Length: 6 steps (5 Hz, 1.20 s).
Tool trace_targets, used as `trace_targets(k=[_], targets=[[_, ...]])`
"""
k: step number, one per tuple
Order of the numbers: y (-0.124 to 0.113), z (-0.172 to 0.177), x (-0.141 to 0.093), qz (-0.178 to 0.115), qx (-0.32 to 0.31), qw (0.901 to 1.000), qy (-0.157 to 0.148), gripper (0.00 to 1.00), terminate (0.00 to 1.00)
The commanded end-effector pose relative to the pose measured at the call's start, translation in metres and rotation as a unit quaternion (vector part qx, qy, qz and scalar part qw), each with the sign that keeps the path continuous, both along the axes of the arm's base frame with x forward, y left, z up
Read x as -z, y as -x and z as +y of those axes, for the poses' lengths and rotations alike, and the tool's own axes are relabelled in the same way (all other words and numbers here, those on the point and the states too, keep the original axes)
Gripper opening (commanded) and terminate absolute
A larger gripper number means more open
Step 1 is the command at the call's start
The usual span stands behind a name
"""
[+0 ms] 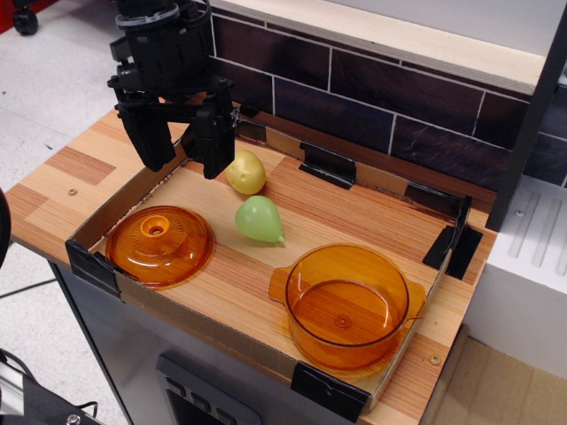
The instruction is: Put lid on pot
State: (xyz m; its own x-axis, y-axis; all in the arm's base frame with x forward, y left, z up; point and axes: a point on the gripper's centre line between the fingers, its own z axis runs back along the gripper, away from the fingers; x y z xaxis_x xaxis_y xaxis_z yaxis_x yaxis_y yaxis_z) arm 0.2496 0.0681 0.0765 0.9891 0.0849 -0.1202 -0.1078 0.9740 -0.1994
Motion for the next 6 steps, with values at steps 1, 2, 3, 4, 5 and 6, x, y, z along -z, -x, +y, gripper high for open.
trace_targets(k=[1,2,3,4,5,6], targets=[[0.0,0.0,0.0,0.0,0.0,1.0,0.0,1.0,0.0],[0.006,0.006,-0.007,-0.031,0.012,0.9995,0.001,1.0,0.0],[0.016,0.014,-0.009,-0.045,0.016,0.9988,-0.011,1.0,0.0],[0.022,0.022,-0.004,-0.057,0.03,0.9974,-0.031,1.0,0.0],[0.022,0.028,0.005,-0.058,0.03,0.9964,-0.053,1.0,0.0],[0.022,0.029,0.015,-0.058,0.029,0.9954,-0.071,1.0,0.0]])
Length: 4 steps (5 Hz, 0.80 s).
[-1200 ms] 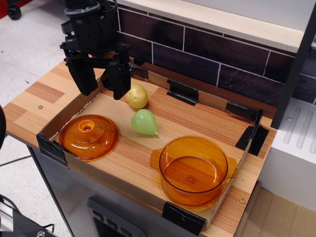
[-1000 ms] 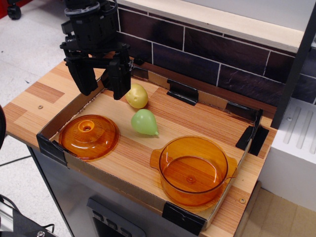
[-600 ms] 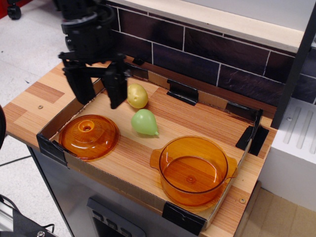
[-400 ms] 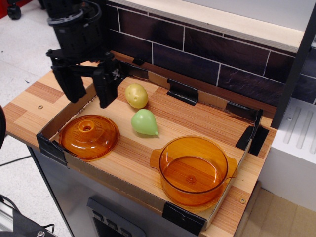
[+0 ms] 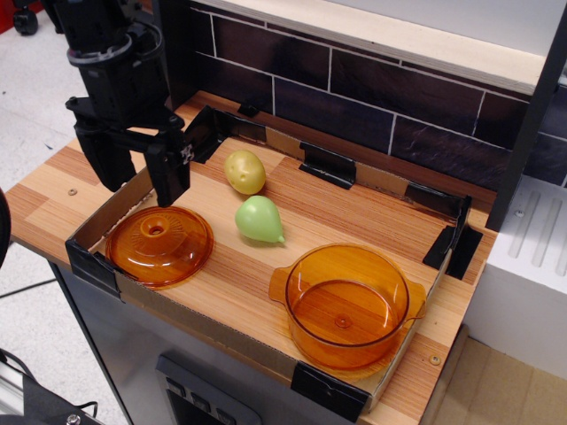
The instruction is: Put lid on pot
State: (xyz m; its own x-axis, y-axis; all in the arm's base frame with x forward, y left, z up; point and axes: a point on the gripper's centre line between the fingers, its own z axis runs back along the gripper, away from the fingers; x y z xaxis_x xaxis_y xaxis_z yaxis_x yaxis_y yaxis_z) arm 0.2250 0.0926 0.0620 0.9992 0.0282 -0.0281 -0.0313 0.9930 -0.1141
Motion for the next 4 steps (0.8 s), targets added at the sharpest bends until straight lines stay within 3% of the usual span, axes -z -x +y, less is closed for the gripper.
trace_targets(k=[1,2,3,4], targets=[[-0.002,0.004,0.009,-0.018,-0.008,0.9992,-0.036,1.0,0.0],[0.001,0.002,0.017,-0.02,-0.008,0.9993,-0.031,1.0,0.0],[0.001,-0.004,0.025,-0.001,0.007,0.9998,-0.02,1.0,0.0],[0.001,-0.007,0.029,-0.007,0.0,0.9999,-0.016,1.0,0.0]])
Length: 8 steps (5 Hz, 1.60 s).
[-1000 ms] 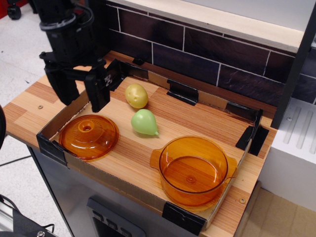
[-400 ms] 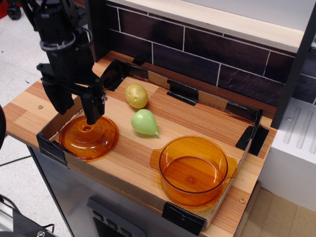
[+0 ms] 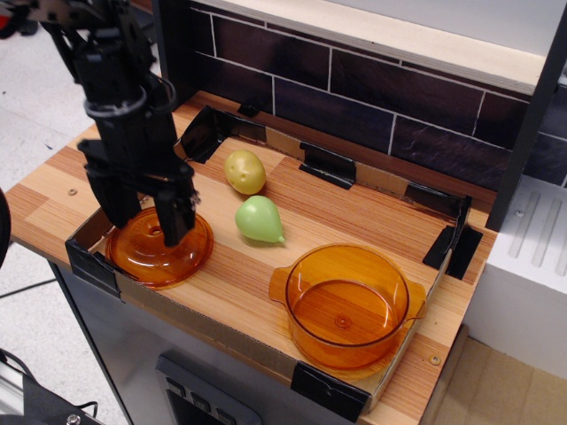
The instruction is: Put lid on pot
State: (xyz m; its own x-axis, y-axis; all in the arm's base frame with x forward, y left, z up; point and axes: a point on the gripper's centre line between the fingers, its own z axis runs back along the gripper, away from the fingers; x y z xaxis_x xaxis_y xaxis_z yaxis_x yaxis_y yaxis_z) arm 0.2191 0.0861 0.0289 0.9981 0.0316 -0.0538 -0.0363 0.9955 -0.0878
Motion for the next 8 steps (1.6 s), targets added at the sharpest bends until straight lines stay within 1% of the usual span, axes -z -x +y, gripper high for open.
trace_targets(k=[1,2,3,4,5,7,8], targets=[[-0.006,-0.002,0.001,-0.022,-0.001,0.9997,-0.009,1.0,0.0],[-0.006,0.0,0.002,-0.019,-0.018,0.9995,-0.017,1.0,0.0],[-0.006,0.001,0.006,-0.024,-0.03,0.9988,-0.028,0.0,0.0],[-0.006,0.004,0.005,-0.024,-0.037,0.9987,-0.026,0.0,0.0],[-0.007,0.005,-0.005,-0.03,-0.042,0.9984,-0.025,0.0,0.0],[-0.006,-0.004,-0.045,-0.008,-0.047,0.9988,-0.006,0.0,0.0],[-0.006,-0.019,-0.06,-0.002,-0.045,0.9989,0.007,0.0,0.0]])
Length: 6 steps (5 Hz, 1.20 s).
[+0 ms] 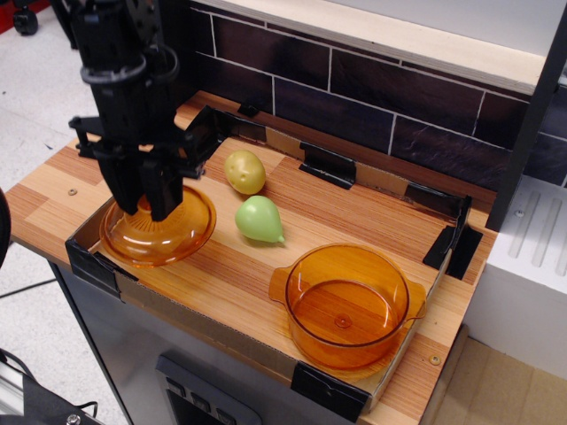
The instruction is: Put lid on pot
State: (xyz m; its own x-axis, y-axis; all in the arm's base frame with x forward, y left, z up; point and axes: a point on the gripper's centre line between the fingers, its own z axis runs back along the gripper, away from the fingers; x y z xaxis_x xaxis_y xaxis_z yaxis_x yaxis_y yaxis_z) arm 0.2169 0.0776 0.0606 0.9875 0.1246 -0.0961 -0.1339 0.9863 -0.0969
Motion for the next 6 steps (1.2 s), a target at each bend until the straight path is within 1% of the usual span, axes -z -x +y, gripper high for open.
trace_targets(k=[1,2,3,4,5,6], targets=[[-0.007,-0.034,-0.037,-0.014,0.015,0.9997,0.01,0.0,0.0],[-0.008,-0.061,-0.048,-0.014,0.023,0.9994,0.022,0.0,0.0],[-0.007,-0.089,-0.054,-0.013,0.039,0.9989,0.023,0.0,0.0],[-0.005,-0.119,-0.054,-0.01,0.046,0.9985,0.029,0.0,0.0],[-0.006,-0.144,-0.041,-0.01,0.056,0.9982,0.019,0.0,0.0],[-0.009,-0.16,-0.026,-0.017,0.055,0.9983,0.01,0.0,0.0]])
